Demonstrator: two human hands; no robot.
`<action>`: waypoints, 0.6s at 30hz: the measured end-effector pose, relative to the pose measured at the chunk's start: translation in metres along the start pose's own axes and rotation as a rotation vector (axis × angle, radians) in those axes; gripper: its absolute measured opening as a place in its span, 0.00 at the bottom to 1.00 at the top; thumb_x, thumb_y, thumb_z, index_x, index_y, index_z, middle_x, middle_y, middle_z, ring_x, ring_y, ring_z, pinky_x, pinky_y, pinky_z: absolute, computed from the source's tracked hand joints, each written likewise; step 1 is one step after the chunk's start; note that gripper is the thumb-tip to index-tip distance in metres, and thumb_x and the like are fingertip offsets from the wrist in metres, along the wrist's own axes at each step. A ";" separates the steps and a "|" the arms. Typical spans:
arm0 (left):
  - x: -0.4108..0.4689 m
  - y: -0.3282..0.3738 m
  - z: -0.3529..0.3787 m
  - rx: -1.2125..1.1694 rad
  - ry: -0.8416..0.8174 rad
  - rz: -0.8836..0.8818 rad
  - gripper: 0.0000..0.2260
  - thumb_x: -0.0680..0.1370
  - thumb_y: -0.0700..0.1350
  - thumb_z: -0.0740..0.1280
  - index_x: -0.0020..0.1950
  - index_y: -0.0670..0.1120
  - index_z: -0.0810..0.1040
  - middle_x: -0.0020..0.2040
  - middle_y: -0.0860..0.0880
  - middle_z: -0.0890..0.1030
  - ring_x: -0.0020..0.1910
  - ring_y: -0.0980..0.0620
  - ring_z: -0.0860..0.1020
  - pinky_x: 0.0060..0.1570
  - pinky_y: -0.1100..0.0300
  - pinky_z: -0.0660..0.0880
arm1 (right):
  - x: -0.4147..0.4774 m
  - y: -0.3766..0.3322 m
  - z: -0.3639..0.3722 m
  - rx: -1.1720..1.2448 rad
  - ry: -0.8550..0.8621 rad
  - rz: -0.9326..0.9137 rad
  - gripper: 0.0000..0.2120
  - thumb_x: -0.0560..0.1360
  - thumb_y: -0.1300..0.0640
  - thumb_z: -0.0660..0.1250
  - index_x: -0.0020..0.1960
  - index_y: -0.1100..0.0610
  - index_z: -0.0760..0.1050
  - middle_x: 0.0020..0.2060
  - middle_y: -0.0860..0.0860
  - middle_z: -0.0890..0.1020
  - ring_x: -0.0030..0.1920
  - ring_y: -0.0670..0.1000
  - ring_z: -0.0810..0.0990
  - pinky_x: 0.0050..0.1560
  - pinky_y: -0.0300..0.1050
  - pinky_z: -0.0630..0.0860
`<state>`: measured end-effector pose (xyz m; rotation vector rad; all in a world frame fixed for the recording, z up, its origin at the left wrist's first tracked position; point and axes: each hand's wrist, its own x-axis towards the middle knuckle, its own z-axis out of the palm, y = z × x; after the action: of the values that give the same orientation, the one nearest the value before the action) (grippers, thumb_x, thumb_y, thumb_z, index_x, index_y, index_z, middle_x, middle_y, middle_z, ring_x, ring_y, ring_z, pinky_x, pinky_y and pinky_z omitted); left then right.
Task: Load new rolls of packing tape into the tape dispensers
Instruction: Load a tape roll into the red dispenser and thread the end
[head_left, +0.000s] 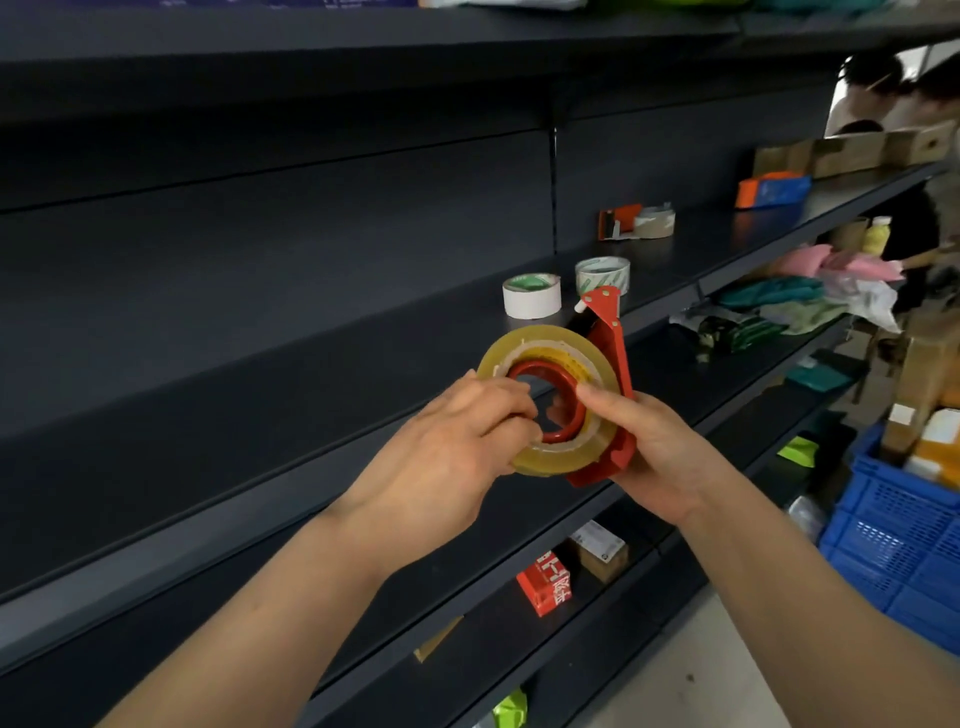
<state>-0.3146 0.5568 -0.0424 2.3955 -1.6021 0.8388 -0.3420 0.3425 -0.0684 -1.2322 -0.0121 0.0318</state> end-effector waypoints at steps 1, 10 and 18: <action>0.003 -0.004 0.001 -0.035 0.022 -0.027 0.17 0.73 0.40 0.73 0.61 0.43 0.77 0.66 0.45 0.74 0.69 0.47 0.70 0.64 0.48 0.74 | 0.004 0.000 -0.001 0.007 0.006 -0.003 0.30 0.68 0.47 0.74 0.64 0.63 0.76 0.50 0.57 0.83 0.51 0.56 0.81 0.58 0.56 0.76; 0.023 -0.032 0.005 -1.381 -0.006 -0.937 0.32 0.73 0.52 0.72 0.73 0.43 0.67 0.64 0.46 0.80 0.59 0.51 0.81 0.62 0.50 0.77 | 0.029 0.001 -0.001 0.000 0.075 -0.107 0.17 0.68 0.57 0.73 0.57 0.55 0.79 0.45 0.51 0.85 0.47 0.51 0.84 0.51 0.51 0.80; 0.017 -0.047 0.012 -1.396 -0.031 -1.000 0.15 0.77 0.44 0.69 0.62 0.41 0.77 0.53 0.40 0.84 0.54 0.44 0.83 0.59 0.44 0.77 | 0.036 0.001 -0.009 -0.053 -0.005 -0.097 0.22 0.65 0.65 0.71 0.59 0.57 0.79 0.49 0.54 0.84 0.52 0.52 0.84 0.54 0.53 0.81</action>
<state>-0.2636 0.5576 -0.0350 1.6247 -0.3848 -0.4258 -0.3057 0.3353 -0.0730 -1.2834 -0.0770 -0.0501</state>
